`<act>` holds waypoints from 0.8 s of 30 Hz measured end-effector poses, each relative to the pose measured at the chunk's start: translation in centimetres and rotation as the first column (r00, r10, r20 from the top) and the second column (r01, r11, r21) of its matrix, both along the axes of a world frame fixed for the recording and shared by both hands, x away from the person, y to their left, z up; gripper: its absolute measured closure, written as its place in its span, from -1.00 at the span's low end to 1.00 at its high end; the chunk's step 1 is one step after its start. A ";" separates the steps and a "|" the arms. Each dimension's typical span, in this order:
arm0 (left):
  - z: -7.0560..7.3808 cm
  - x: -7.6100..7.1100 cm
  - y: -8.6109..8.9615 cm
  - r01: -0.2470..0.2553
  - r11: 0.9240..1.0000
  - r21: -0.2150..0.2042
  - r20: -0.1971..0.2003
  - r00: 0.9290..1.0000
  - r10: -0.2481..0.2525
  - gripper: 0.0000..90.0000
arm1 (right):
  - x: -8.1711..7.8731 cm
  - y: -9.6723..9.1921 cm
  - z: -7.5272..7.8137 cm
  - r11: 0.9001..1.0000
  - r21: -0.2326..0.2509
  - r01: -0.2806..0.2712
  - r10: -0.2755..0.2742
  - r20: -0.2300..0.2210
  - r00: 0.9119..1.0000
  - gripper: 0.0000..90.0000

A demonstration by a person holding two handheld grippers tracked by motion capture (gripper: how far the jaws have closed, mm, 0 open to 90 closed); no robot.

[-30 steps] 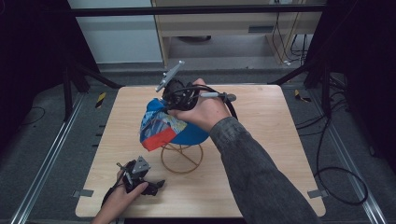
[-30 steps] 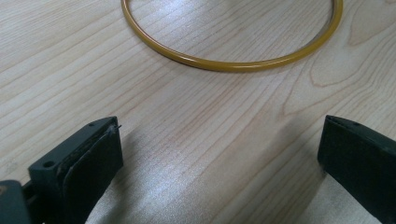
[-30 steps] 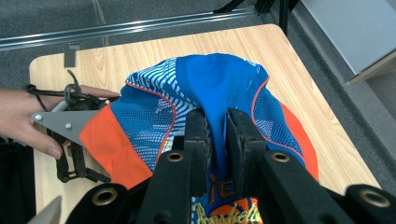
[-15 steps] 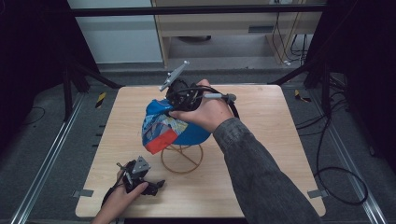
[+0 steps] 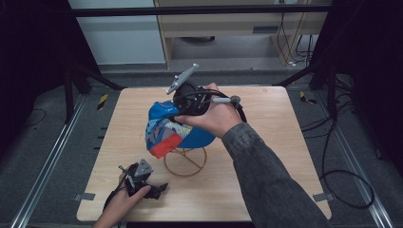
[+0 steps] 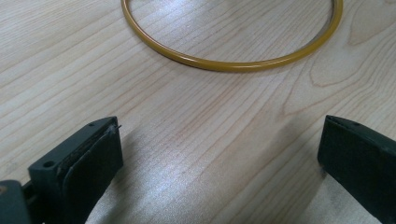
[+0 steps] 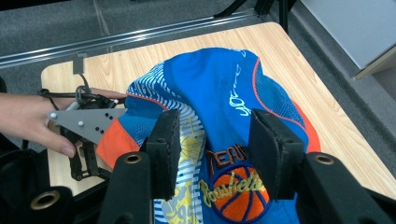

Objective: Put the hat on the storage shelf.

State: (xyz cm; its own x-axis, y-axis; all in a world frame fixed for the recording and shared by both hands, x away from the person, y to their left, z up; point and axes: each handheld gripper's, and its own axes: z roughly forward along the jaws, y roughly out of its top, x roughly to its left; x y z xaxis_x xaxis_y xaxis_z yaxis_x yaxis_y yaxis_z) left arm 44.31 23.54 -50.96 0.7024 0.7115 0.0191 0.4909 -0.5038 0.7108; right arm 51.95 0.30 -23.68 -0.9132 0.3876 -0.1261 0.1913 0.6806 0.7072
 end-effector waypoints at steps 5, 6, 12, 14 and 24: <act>0.0 0.0 0.0 0.000 1.000 0.000 0.000 1.000 0.000 -1.00 | -0.1 -0.3 -0.2 1.000 0.004 0.004 -0.004 -0.006 1.000 0.18; 0.0 0.0 0.0 0.000 1.000 0.000 0.000 1.000 0.000 -1.00 | -0.1 -0.3 -0.2 1.000 0.003 0.005 -0.004 -0.006 1.000 0.17; 0.0 0.0 0.0 0.000 1.000 0.000 0.000 1.000 0.000 -1.00 | -0.3 -0.4 -0.3 1.000 0.002 0.004 -0.004 -0.006 1.000 0.15; 0.0 0.0 0.0 0.000 1.000 0.000 0.000 1.000 0.000 -1.00 | -0.4 -0.5 -0.4 1.000 0.003 0.002 -0.002 -0.006 1.000 0.13; 0.0 0.0 0.0 0.000 1.000 0.000 0.000 1.000 0.000 -1.00 | -0.6 -0.9 -0.5 1.000 0.007 0.005 -0.005 -0.009 1.000 0.10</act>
